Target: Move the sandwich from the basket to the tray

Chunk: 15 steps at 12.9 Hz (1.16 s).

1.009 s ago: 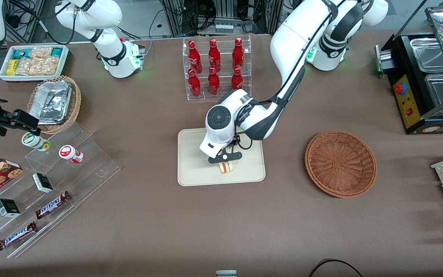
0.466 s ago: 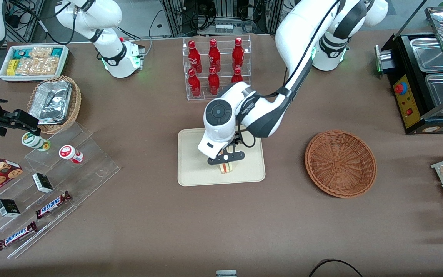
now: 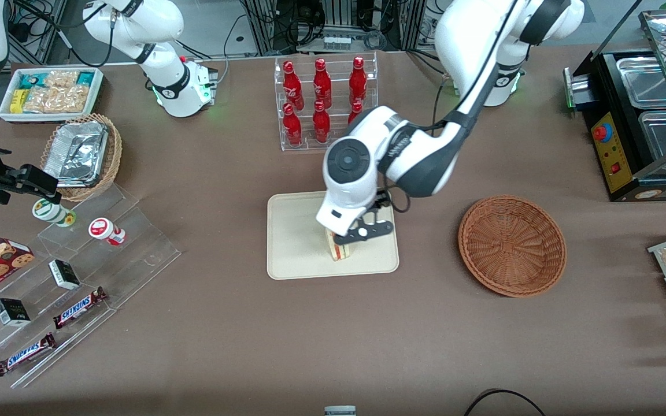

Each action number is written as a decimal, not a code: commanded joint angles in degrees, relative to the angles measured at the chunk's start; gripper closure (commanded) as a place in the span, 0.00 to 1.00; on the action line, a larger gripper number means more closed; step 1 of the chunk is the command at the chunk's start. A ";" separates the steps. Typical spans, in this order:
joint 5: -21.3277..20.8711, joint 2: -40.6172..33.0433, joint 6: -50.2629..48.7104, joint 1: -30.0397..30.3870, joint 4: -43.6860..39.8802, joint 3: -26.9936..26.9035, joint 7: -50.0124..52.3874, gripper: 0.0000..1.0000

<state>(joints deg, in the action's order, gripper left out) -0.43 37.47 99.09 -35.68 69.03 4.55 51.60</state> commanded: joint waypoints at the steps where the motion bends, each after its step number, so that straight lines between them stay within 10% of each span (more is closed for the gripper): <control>1: -0.01 -8.62 1.36 4.03 9.87 0.19 -6.58 0.00; 15: 0.78 -33.06 -5.55 30.99 31.88 2.81 -43.49 0.00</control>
<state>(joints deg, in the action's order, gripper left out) -0.28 9.13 96.68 -9.44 98.21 4.67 12.87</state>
